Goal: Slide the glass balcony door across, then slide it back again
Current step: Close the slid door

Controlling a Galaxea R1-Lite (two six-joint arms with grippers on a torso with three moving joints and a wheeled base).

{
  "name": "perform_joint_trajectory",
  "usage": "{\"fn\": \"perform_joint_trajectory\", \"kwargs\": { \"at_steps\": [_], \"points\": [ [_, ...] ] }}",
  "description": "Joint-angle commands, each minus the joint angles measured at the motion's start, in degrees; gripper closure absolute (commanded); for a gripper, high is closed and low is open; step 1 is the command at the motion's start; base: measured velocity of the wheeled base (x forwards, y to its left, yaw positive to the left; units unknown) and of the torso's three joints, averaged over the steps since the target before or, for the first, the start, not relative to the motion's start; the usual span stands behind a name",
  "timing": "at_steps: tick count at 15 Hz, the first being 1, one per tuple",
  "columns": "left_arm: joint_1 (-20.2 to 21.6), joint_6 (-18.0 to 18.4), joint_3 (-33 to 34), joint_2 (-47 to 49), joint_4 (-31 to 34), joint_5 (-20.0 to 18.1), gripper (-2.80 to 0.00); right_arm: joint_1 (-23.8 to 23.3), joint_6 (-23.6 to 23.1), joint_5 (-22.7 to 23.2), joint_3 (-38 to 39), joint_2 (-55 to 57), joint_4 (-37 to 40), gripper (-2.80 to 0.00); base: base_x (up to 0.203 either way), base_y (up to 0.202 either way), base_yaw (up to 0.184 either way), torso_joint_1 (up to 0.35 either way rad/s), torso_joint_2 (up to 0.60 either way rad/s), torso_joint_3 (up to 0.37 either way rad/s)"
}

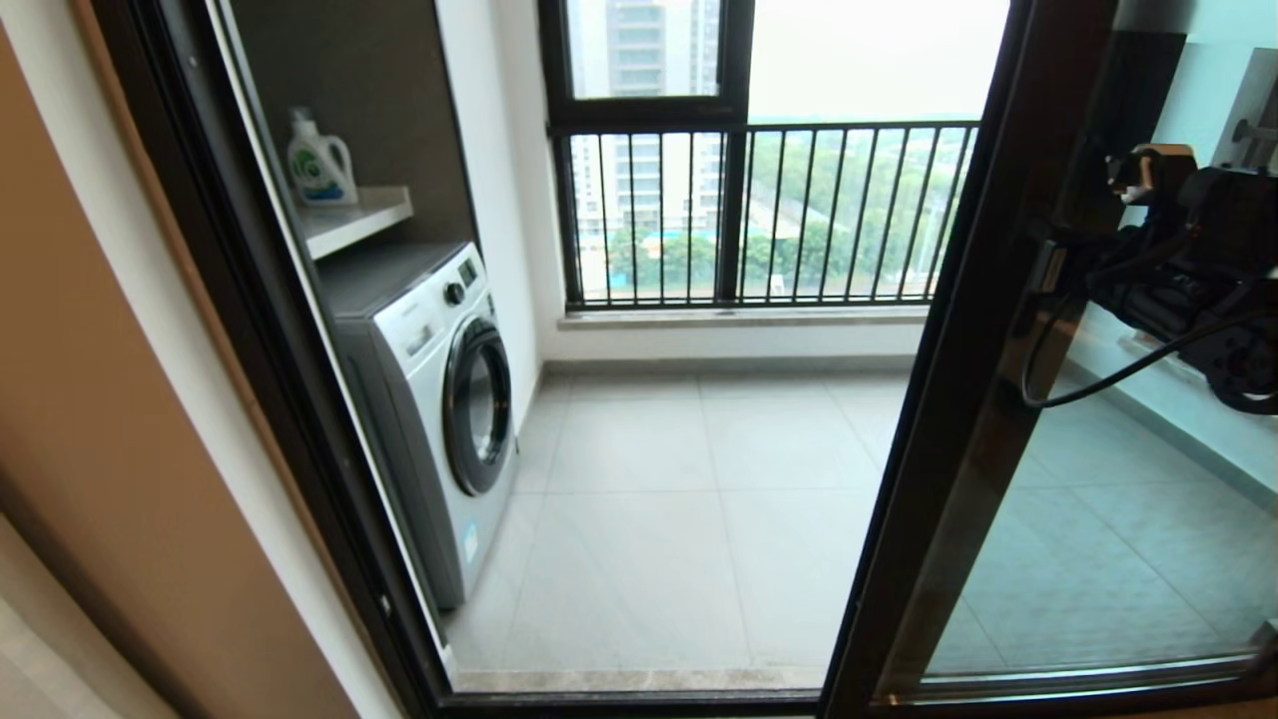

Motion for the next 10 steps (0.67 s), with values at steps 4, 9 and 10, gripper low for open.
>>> {"fn": "perform_joint_trajectory", "kwargs": {
  "at_steps": [4,9,10],
  "points": [
    [0.0,0.0,0.0,0.1,0.0,0.0,0.00,6.9,0.1,-4.0,0.4,0.5,-0.3,0.00,0.000,0.000,0.000,0.000,0.00,0.000],
    [0.0,0.0,0.0,0.1,0.0,0.0,0.00,15.5,-0.1,-8.4,0.7,1.6,-1.7,0.00,0.000,0.000,0.000,0.000,0.00,0.000],
    [0.0,-0.1,0.0,0.1,0.0,0.0,0.00,17.5,-0.1,-9.5,0.7,2.1,-1.8,0.00,0.000,0.000,0.000,0.000,0.00,0.000]
  ]
}}
